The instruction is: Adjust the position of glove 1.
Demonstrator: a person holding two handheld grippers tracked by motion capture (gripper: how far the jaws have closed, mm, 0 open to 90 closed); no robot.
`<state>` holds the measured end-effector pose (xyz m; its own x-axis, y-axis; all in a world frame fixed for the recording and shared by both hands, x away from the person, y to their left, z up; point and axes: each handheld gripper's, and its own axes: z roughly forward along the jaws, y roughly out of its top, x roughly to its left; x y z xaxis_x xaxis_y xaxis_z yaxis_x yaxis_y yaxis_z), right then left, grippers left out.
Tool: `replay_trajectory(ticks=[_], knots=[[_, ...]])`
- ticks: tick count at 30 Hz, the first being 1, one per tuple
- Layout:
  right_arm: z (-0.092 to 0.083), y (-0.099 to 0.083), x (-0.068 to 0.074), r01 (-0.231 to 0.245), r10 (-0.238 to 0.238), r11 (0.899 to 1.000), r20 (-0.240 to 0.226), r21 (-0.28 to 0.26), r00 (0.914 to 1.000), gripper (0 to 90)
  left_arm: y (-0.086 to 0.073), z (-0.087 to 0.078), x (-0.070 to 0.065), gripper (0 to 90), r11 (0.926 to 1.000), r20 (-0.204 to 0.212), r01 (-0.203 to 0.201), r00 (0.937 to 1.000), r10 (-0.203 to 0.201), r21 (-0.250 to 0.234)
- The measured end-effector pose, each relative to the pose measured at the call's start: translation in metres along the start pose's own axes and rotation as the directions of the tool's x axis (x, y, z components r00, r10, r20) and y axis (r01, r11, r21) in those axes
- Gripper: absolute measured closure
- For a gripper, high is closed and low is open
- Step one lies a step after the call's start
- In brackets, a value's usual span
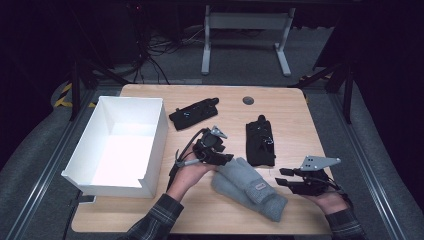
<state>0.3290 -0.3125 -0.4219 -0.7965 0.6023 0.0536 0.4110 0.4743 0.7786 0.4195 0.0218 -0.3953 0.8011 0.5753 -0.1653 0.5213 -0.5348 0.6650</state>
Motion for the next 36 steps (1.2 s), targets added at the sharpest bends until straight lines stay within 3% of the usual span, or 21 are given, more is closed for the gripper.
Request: replay_trajectory(ticks=[4, 9, 15, 20, 25, 28, 33, 36], knots=[[-0.007, -0.003, 0.007, -0.006, 0.006, 1.0, -0.04, -0.004, 0.9992, 58.9, -0.003, 0.004, 0.014, 52.0, 0.9994, -0.027, 0.033, 0.9991, -0.033, 0.01], [-0.015, -0.008, 0.015, -0.015, 0.015, 1.0, -0.085, -0.007, 0.9963, 59.0, -0.008, 0.015, 0.027, 49.9, 0.9967, -0.026, 0.069, 0.9973, -0.068, 0.042], [-0.009, -0.013, 0.022, -0.017, 0.022, 0.999, -0.139, 0.037, 0.99, 59.0, -0.015, 0.028, 0.031, 47.9, 0.9933, -0.028, 0.077, 0.9968, -0.075, 0.087], [-0.001, -0.013, 0.022, -0.021, 0.03, 0.998, -0.153, 0.059, 0.9877, 61.1, -0.018, 0.036, 0.03, 45.3, 0.9902, -0.027, 0.065, 0.9977, -0.062, 0.123], [0.005, -0.013, 0.021, -0.022, 0.033, 0.997, -0.17, 0.07, 0.9849, 71.5, -0.021, 0.045, 0.031, 46.3, 0.9867, -0.01, 0.057, 0.9984, -0.057, 0.152], [0.005, -0.012, 0.02, -0.021, 0.033, 0.997, -0.166, 0.074, 0.9857, 75.6, -0.021, 0.046, 0.028, 53.0, 0.9876, -0.001, 0.037, 0.9993, -0.038, 0.152], [0.005, -0.011, 0.02, -0.015, 0.026, 0.997, -0.147, 0.072, 0.9888, 83.3, -0.02, 0.047, 0.023, 77.3, 0.9858, 0.001, 0.016, 0.9999, -0.017, 0.167], [0.003, -0.01, 0.019, -0.018, 0.027, 0.998, -0.13, 0.066, 0.9911, 86.1, -0.017, 0.043, 0.023, 83.9, 0.9826, 0.004, 0.036, 0.9993, -0.037, 0.182]])
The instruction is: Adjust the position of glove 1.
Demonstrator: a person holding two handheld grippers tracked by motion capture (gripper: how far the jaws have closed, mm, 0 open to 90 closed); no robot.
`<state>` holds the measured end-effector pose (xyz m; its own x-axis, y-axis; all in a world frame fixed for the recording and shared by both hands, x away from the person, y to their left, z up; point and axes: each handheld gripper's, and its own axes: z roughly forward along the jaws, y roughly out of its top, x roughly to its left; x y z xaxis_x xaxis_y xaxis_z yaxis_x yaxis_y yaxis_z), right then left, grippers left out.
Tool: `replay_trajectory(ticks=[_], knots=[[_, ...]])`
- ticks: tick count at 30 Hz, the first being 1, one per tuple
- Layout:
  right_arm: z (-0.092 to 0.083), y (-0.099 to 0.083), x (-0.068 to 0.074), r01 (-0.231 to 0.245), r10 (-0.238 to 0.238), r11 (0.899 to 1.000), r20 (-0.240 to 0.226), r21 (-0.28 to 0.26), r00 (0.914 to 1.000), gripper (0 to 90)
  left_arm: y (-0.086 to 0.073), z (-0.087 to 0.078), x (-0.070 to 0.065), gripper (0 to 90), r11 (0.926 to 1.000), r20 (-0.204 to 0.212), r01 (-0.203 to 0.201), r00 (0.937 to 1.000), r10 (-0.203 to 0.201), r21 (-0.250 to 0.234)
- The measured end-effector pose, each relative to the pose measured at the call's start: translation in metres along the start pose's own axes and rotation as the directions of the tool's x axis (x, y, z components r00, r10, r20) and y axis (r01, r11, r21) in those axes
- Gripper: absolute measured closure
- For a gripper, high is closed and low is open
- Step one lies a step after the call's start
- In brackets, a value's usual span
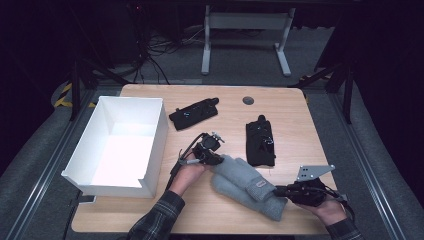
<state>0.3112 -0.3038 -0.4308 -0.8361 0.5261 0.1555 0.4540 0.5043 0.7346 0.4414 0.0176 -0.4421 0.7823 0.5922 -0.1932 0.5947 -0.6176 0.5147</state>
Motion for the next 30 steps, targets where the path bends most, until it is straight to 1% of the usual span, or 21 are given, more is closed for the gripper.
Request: replay_trajectory(ticks=[2, 3, 4, 5, 6, 9, 10, 11, 13, 16, 19, 21, 24, 26, 27, 28, 29, 30], knots=[[-0.002, 0.0, -0.001, -0.003, 0.003, 1.0, 0.005, -0.003, 1.0, 86.2, 0.001, -0.006, -0.001, 84.2, 0.9998, 0.015, 0.021, 0.9997, -0.021, 0.003], [-0.004, 0.001, -0.002, -0.005, 0.005, 1.0, 0.009, -0.008, 0.9999, 86.4, 0.001, -0.009, 0.0, 84.4, 0.9997, 0.024, 0.022, 0.9995, -0.022, 0.002], [-0.008, 0.002, -0.003, -0.012, 0.012, 1.0, 0.013, -0.015, 0.9999, 86.7, 0.001, -0.017, -0.002, 84.5, 0.9993, 0.03, 0.036, 0.9989, -0.036, -0.009], [-0.008, 0.002, -0.003, -0.012, 0.012, 1.0, 0.013, -0.015, 0.9999, 86.7, 0.001, -0.017, -0.002, 84.5, 0.9993, 0.03, 0.036, 0.9989, -0.036, -0.009], [-0.012, 0.002, -0.004, -0.015, 0.015, 1.0, 0.021, -0.021, 0.9997, 86.9, 0.001, -0.027, -0.006, 84.5, 0.999, 0.036, 0.038, 0.9987, -0.037, -0.025], [-0.019, 0.002, -0.004, -0.012, 0.013, 1.0, 0.025, -0.029, 0.9996, 86.9, 0.001, -0.042, -0.014, 84.5, 0.999, 0.043, 0.033, 0.9986, -0.032, -0.031], [-0.022, 0.003, -0.004, -0.013, 0.014, 0.999, 0.026, -0.032, 0.9996, 87.0, 0.001, -0.042, -0.014, 84.5, 0.999, 0.043, 0.033, 0.9986, -0.032, -0.031], [-0.022, 0.003, -0.004, -0.013, 0.014, 0.999, 0.026, -0.032, 0.9996, 87.0, 0.0, -0.047, -0.018, 84.5, 0.999, 0.045, 0.027, 0.9987, -0.025, -0.036], [-0.027, 0.003, -0.004, -0.012, 0.013, 0.999, 0.024, -0.034, 0.9996, 87.0, -0.001, -0.056, -0.026, 84.5, 0.9994, 0.056, 0.012, 0.9984, -0.01, -0.033], [-0.035, 0.001, -0.001, -0.017, 0.018, 0.999, 0.017, -0.048, 0.9997, 86.9, -0.004, -0.063, -0.036, 84.5, 0.9994, 0.056, -0.011, 0.9983, 0.012, -0.032], [-0.038, -0.006, 0.005, -0.016, 0.017, 0.999, 0.004, -0.047, 0.9999, 86.9, -0.011, -0.064, -0.045, 84.4, 0.9988, 0.057, -0.037, 0.9976, 0.039, -0.033], [-0.038, -0.012, 0.008, -0.016, 0.016, 0.999, 0.004, -0.038, 0.9999, 86.8, -0.016, -0.061, -0.051, 84.3, 0.9983, 0.059, -0.045, 0.9972, 0.047, -0.038], [-0.038, -0.019, 0.01, -0.024, 0.024, 0.999, 0.006, -0.028, 0.9997, 86.6, -0.023, -0.051, -0.055, 83.5, 0.9983, 0.052, -0.049, 0.9974, 0.05, -0.032], [-0.035, -0.021, 0.009, -0.019, 0.02, 1.0, 0.014, -0.013, 0.9997, 85.7, -0.028, -0.042, -0.054, 82.4, 0.9987, 0.055, -0.048, 0.9973, 0.049, -0.016], [-0.033, -0.022, 0.009, -0.016, 0.016, 1.0, 0.011, -0.006, 0.9998, 84.2, -0.031, -0.039, -0.053, 80.7, 0.9982, 0.051, -0.056, 0.9971, 0.057, -0.021], [-0.032, -0.022, 0.008, -0.015, 0.015, 1.0, 0.012, -0.005, 0.9998, 80.8, -0.032, -0.04, -0.053, 76.0, 0.9978, 0.046, -0.057, 0.9972, 0.059, -0.032], [-0.032, -0.022, 0.008, -0.015, 0.015, 1.0, 0.012, -0.005, 0.9998, 80.8, -0.032, -0.04, -0.053, 70.0, 0.9978, 0.046, -0.057, 0.9972, 0.059, -0.032], [-0.032, -0.022, 0.007, -0.016, 0.016, 1.0, 0.007, -0.008, 0.9998, 76.1, -0.032, -0.043, -0.051, 70.0, 0.9971, 0.035, -0.059, 0.9975, 0.061, -0.047]])
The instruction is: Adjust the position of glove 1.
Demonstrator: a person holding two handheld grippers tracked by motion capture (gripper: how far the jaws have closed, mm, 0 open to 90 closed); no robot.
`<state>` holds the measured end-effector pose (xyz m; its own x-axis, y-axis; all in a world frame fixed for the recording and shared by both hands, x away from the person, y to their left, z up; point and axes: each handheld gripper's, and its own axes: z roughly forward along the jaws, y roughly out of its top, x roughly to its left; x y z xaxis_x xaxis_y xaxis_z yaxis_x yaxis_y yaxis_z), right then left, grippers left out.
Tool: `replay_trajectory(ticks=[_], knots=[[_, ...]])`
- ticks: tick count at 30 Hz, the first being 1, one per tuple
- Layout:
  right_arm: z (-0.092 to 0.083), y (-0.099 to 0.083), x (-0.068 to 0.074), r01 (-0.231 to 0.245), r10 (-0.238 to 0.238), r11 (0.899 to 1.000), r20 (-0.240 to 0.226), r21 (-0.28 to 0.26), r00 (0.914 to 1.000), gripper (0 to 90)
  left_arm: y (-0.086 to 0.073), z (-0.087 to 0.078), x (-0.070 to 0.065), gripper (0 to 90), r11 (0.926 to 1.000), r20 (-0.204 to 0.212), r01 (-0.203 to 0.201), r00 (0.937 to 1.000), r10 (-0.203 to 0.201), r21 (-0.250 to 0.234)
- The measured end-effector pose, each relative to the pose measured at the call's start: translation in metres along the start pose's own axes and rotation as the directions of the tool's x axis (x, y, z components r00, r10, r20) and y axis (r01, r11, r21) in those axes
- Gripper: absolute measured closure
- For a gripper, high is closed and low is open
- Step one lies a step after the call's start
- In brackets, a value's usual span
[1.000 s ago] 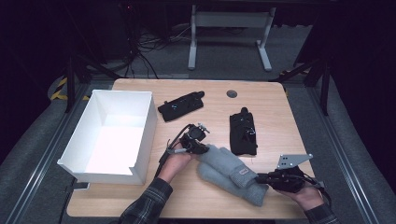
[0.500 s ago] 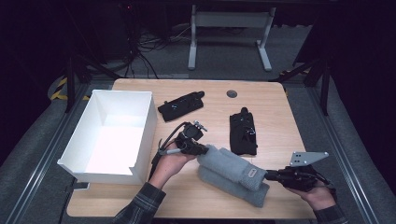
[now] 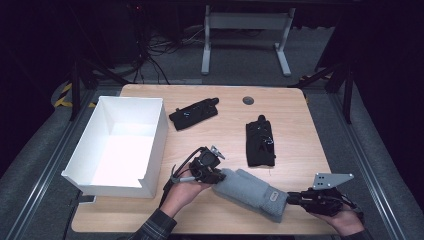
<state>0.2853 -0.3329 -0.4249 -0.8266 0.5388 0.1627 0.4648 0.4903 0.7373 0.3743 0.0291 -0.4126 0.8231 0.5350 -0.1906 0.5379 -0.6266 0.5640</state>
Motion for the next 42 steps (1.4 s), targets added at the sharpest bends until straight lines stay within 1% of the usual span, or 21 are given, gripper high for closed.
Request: replay_trajectory(ticks=[2, 3, 6, 7, 8, 11, 13, 15, 16, 18, 20, 22, 23, 26, 29, 32, 35, 37, 39, 41, 42], knots=[[-0.003, 0.0, -0.003, -0.006, 0.006, 1.0, 0.0, -0.009, 1.0, 69.3, 0.001, -0.009, 0.002, 58.8, 0.9993, -0.007, 0.008, 0.9999, -0.008, -0.036], [-0.005, -0.001, -0.004, -0.007, 0.007, 1.0, 0.007, -0.014, 1.0, 67.4, 0.001, -0.012, 0.002, 56.1, 0.9986, -0.01, 0.007, 0.9999, -0.008, -0.052], [-0.011, -0.002, -0.007, -0.013, 0.014, 1.0, 0.018, -0.025, 0.9997, 64.9, 0.002, -0.025, -0.002, 55.8, 0.996, -0.022, -0.005, 0.9997, 0.003, -0.089], [-0.011, -0.002, -0.007, -0.013, 0.014, 1.0, 0.018, -0.025, 0.9997, 64.9, 0.002, -0.025, -0.002, 56.1, 0.996, -0.022, -0.005, 0.9997, 0.003, -0.089], [-0.014, -0.003, -0.009, -0.017, 0.018, 0.999, 0.022, -0.029, 0.9996, 66.1, 0.003, -0.029, -0.005, 56.1, 0.9947, -0.022, -0.009, 0.9997, 0.007, -0.103], [-0.017, -0.005, -0.015, -0.029, 0.03, 0.999, 0.053, -0.021, 0.9982, 77.4, 0.002, -0.032, -0.012, 72.3, 0.9942, 0.003, -0.015, 0.9999, 0.015, -0.106], [-0.013, -0.006, -0.019, -0.032, 0.032, 0.999, 0.062, -0.003, 0.9976, 85.5, 0.002, -0.031, -0.02, 80.0, 0.993, 0.014, -0.025, 0.9996, 0.026, -0.116], [-0.006, -0.007, -0.021, -0.03, 0.029, 0.999, 0.069, 0.015, 0.9972, 89.5, 0.0, -0.025, -0.028, 84.5, 0.9912, 0.038, -0.026, 0.9988, 0.031, -0.13], [-0.002, -0.008, -0.022, -0.03, 0.028, 0.999, 0.07, 0.025, 0.9972, 89.7, 0.0, -0.021, -0.033, 86.0, 0.9906, 0.054, -0.027, 0.998, 0.034, -0.134], [0.003, -0.009, -0.022, -0.026, 0.024, 0.999, 0.062, 0.04, 0.9978, 89.8, -0.001, -0.016, -0.04, 87.3, 0.99, 0.06, -0.037, 0.9971, 0.046, -0.136], [0.006, -0.009, -0.02, -0.019, 0.016, 0.998, 0.059, 0.055, 0.9981, 89.8, 0.0, -0.006, -0.049, 87.5, 0.9905, 0.07, -0.058, 0.9953, 0.067, -0.124], [0.01, -0.01, -0.018, -0.009, 0.005, 0.997, 0.057, 0.079, 0.9983, 89.9, 0.0, 0.004, -0.052, 88.4, 0.9925, 0.069, -0.065, 0.995, 0.072, -0.104], [0.011, -0.011, -0.017, -0.006, 0.002, 0.996, 0.056, 0.084, 0.9984, 89.9, 0.0, 0.009, -0.053, 88.8, 0.9934, 0.073, -0.069, 0.9945, 0.076, -0.092], [0.015, -0.012, -0.015, 0.001, -0.006, 0.995, 0.052, 0.097, 0.9986, 90.0, -0.003, 0.021, -0.052, 89.6, 0.9953, 0.059, -0.074, 0.9952, 0.078, -0.061], [0.014, -0.012, -0.014, -0.002, -0.002, 0.996, 0.044, 0.091, 0.999, 90.0, -0.004, 0.025, -0.051, 89.7, 0.9955, 0.056, -0.077, 0.9953, 0.08, -0.055], [0.016, -0.012, -0.012, 0.003, -0.006, 0.996, 0.032, 0.094, 0.9995, 90.0, -0.003, 0.024, -0.047, 89.7, 0.9957, 0.034, -0.075, 0.9964, 0.077, -0.053], [0.023, -0.009, -0.007, 0.022, -0.023, 0.995, 0.011, 0.102, 0.9997, 90.0, -0.003, 0.023, -0.041, 89.8, 0.996, 0.017, -0.075, 0.997, 0.076, -0.048], [0.03, -0.005, -0.003, 0.041, -0.041, 0.993, -0.003, 0.108, 0.9991, 90.0, -0.003, 0.021, -0.035, 89.7, 0.9972, 0.026, -0.058, 0.9979, 0.06, -0.048], [0.032, -0.004, -0.002, 0.046, -0.046, 0.993, -0.006, 0.109, 0.9989, 90.0, -0.003, 0.021, -0.032, 89.7, 0.9973, 0.024, -0.053, 0.9982, 0.054, -0.052], [0.039, 0.001, 0.002, 0.058, -0.056, 0.993, -0.022, 0.106, 0.9982, 90.0, -0.002, 0.019, -0.027, 89.7, 0.9978, 0.015, -0.05, 0.9986, 0.051, -0.043], [0.043, 0.003, 0.004, 0.07, -0.068, 0.992, -0.026, 0.108, 0.9974, 90.0, -0.002, 0.019, -0.025, 89.7, 0.9977, 0.01, -0.046, 0.9989, 0.047, -0.05]])
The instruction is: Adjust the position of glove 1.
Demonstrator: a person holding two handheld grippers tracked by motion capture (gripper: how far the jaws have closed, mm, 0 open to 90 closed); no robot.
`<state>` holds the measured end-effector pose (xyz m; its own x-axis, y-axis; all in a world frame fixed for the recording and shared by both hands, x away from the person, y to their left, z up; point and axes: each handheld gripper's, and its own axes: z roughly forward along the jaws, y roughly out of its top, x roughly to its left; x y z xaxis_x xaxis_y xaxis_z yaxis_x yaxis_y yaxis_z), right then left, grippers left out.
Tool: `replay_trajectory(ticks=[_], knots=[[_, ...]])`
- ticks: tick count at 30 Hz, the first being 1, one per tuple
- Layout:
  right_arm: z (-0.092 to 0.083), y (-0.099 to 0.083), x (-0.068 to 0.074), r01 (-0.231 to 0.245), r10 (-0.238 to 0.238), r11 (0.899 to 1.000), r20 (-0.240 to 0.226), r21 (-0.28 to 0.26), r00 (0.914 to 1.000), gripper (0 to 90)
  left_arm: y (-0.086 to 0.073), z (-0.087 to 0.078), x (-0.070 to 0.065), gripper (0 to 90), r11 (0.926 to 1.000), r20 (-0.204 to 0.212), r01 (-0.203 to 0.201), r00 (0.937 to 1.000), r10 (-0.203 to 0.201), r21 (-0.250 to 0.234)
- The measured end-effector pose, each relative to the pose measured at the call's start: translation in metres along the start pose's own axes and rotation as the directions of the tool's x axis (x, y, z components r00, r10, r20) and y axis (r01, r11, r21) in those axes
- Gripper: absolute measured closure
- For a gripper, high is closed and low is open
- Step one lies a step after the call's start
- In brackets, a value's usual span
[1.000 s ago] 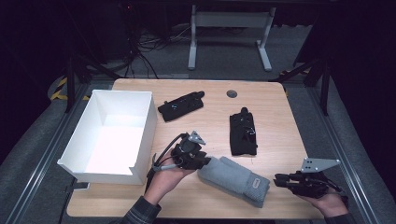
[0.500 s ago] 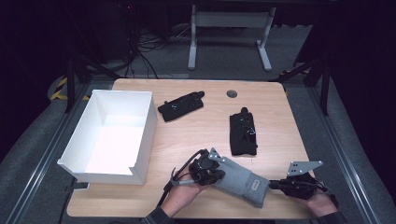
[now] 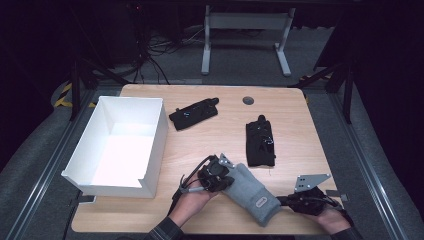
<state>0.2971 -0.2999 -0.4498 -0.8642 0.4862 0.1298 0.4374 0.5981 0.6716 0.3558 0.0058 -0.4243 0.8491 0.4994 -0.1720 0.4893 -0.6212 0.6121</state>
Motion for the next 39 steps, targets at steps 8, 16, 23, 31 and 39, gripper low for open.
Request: replay_trajectory(ticks=[8, 16, 23, 31, 39], knots=[[0.031, 0.027, 0.014, 0.061, -0.061, 0.998, -0.056, -0.002, 0.9966, 90.0, 0.009, -0.001, 0.018, 89.8, 0.9999, -0.063, -0.008, 0.998, 0.008, 0.008], [0.057, 0.049, 0.02, 0.092, -0.092, 0.996, -0.075, -0.008, 0.993, 90.0, 0.019, 0.001, 0.031, 89.8, 0.9999, -0.097, -0.005, 0.9952, 0.006, 0.012], [0.078, 0.064, 0.027, 0.115, -0.117, 0.993, -0.096, -0.02, 0.9886, 90.0, 0.028, 0.002, 0.036, 89.8, 0.9999, -0.104, -0.008, 0.9946, 0.01, 0.014], [0.105, 0.086, 0.039, 0.153, -0.156, 0.988, -0.107, -0.037, 0.9819, 90.0, 0.032, 0.005, 0.037, 89.9, 0.9998, -0.09, -0.01, 0.9959, 0.012, 0.018], [0.11, 0.093, 0.041, 0.165, -0.168, 0.985, -0.093, -0.043, 0.9813, 90.0, 0.033, 0.001, 0.036, 89.8, 0.9999, -0.077, -0.014, 0.997, 0.014, 0.001]])
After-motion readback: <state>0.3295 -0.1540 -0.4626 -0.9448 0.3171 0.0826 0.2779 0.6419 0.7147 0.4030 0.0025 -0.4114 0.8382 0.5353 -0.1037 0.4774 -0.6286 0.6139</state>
